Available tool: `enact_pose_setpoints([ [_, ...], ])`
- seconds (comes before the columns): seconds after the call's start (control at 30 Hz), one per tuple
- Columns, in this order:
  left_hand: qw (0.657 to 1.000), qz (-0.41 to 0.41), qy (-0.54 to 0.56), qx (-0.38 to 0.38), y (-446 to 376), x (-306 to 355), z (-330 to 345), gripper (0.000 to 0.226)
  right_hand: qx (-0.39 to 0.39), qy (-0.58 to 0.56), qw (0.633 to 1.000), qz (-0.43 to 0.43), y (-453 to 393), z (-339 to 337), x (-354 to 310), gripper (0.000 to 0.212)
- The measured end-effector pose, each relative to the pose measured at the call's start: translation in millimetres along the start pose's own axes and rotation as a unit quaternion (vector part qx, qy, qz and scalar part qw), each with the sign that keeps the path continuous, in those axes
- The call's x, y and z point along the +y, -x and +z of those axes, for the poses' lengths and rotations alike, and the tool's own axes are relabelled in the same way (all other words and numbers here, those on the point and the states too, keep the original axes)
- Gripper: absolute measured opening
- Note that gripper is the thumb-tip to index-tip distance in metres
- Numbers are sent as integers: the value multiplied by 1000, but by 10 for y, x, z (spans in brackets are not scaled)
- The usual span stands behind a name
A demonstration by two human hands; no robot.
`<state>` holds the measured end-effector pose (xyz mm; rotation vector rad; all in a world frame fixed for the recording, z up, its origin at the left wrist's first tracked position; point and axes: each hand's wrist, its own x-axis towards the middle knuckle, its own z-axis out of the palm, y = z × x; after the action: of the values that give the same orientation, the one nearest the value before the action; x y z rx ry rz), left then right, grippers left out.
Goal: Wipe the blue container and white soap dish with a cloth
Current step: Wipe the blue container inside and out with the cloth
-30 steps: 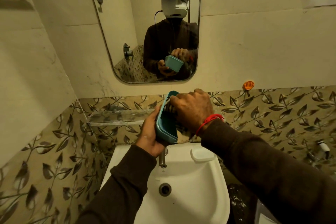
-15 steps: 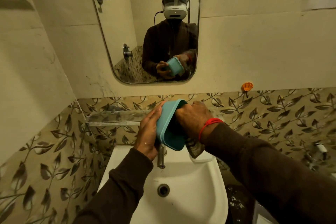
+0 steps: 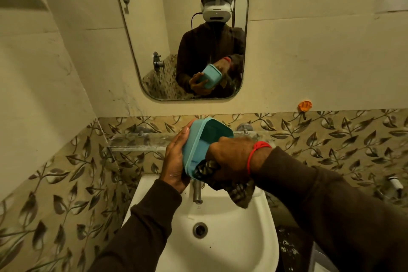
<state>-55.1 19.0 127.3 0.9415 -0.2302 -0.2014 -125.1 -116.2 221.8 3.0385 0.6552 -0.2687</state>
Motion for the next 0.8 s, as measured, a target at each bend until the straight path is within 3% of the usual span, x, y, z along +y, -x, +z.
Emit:
enact_pose_setpoints([
  [0.17,998,-1,59,-4,-57,201,-120,45,-131,-28,991,16,37,-64,174,21],
  [0.23,997,27,77,7,-112,342,-192,47,-134,-42,989,40,51,-58,310,18],
  [0.47,996,42,81,0,-105,269,-174,61,81,-80,990,78,6,-238,581,25],
  [0.57,995,39,87,-12,-88,232,-174,63,201,-92,970,103,8,-220,565,22],
  [0.67,996,34,87,-11,-77,205,-140,62,328,-153,930,70,17,-207,455,22],
  [0.8,997,24,76,-7,-42,145,-46,63,362,-159,919,0,-48,-108,195,22],
])
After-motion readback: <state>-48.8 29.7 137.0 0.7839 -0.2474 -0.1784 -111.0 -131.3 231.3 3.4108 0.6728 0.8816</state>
